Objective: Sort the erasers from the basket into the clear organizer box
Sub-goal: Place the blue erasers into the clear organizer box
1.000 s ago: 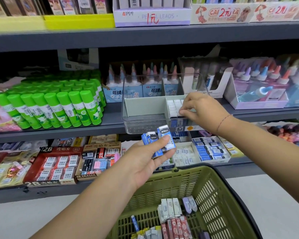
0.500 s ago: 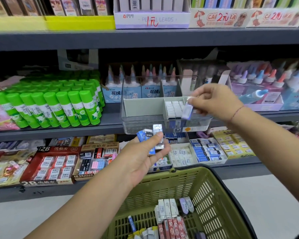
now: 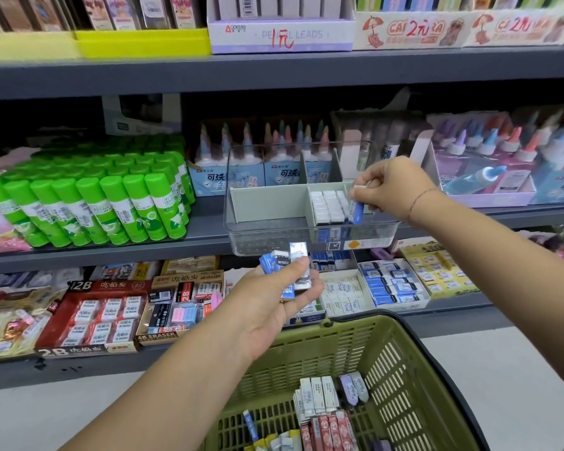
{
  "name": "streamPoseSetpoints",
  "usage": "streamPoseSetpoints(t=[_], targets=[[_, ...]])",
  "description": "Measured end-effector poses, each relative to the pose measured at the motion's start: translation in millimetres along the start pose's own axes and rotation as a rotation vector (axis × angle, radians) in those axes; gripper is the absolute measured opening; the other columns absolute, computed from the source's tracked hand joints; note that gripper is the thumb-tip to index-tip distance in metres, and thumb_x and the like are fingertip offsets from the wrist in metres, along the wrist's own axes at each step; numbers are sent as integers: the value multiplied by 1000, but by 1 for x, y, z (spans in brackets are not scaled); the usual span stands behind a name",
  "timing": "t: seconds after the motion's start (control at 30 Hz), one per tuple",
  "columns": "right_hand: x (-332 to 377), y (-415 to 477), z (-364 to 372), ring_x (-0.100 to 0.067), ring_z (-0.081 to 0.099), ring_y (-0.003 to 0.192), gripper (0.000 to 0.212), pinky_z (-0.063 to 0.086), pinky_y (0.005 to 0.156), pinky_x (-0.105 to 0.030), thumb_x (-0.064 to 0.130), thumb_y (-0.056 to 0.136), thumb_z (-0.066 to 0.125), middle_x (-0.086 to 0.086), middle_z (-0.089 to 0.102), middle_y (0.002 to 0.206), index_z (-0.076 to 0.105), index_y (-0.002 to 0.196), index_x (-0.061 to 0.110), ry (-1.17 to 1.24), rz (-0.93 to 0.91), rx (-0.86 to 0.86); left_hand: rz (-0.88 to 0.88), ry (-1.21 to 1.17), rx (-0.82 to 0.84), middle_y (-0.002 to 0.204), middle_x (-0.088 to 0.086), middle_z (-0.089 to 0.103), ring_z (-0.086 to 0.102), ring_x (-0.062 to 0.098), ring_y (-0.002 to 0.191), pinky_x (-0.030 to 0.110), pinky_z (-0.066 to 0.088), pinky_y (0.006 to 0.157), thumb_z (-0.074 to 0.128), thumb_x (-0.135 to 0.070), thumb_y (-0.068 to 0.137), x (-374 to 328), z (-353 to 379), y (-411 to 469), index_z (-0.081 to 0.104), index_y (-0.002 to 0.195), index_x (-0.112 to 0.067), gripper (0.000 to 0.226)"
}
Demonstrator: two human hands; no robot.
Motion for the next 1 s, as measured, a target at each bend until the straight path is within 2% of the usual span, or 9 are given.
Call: streamPoseSetpoints(t=[0.1, 0.27, 0.47, 0.53, 0.63, 0.7, 0.87, 1.0], targets=[[6, 2, 4, 4, 51, 38, 14, 44, 52, -18, 26, 80, 75, 6, 59, 53, 64, 78, 16, -25, -36, 31, -1, 5, 2, 79, 13, 74, 70, 23, 70, 32, 59, 60, 72, 2, 76, 0, 1, -1, 61, 101, 3, 27], [11, 2, 4, 8, 53, 40, 14, 38, 43, -3, 26, 79, 75, 8, 60, 56, 63, 79, 20, -62, -107, 55, 2, 6, -9, 93, 16, 70, 71, 23, 72, 31, 58, 58, 72, 2, 77, -2, 2, -2, 60, 106, 5, 31], [5, 5, 4, -6, 59, 50, 15, 53, 52, -16, 22, 80, 75, 0, 63, 58, 66, 84, 10, 47, -55, 87, -3, 12, -15, 100, 18, 68, 71, 24, 75, 33, 60, 62, 72, 2, 77, 0, 3, -5, 59, 106, 4, 32], [7, 4, 5, -3, 59, 49, 16, 51, 51, -13, 23, 79, 75, 0, 64, 59, 66, 84, 10, 32, -66, 89, -4, 9, -18, 101, 18, 67, 71, 24, 76, 35, 61, 64, 72, 3, 77, 0, 2, -5, 59, 107, 4, 33], [11, -3, 9, 7, 52, 42, 19, 41, 47, -3, 24, 77, 77, 7, 61, 58, 62, 82, 14, -50, -138, 70, -1, 9, -21, 98, 18, 68, 72, 24, 75, 33, 60, 62, 72, 2, 77, 0, 2, -6, 59, 107, 4, 32], [11, -9, 11, 10, 51, 45, 21, 41, 50, -3, 23, 77, 77, 8, 58, 60, 59, 85, 16, -68, -172, 52, -1, 7, -21, 95, 17, 69, 72, 24, 74, 32, 60, 60, 72, 2, 77, 0, 2, -5, 60, 106, 4, 32], [8, -11, 10, 11, 51, 47, 22, 46, 57, -5, 24, 77, 77, 8, 58, 64, 57, 86, 19, -37, -181, 34, 3, 14, -19, 80, 14, 74, 72, 24, 75, 32, 59, 60, 72, 2, 78, 0, 2, -5, 62, 103, 3, 27], [11, -13, 12, 4, 50, 53, 23, 39, 56, -4, 25, 77, 76, 11, 55, 65, 58, 90, 17, -110, -229, 22, 2, 11, -2, 77, 12, 74, 72, 24, 74, 32, 60, 61, 72, 2, 78, -1, 2, -5, 62, 102, 3, 26]])
Point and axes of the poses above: each hand's wrist, its own y-axis towards the middle knuckle, its own z-axis out of the palm, x = y × z, the point moved 6 cm from there along y, towards the middle knuckle
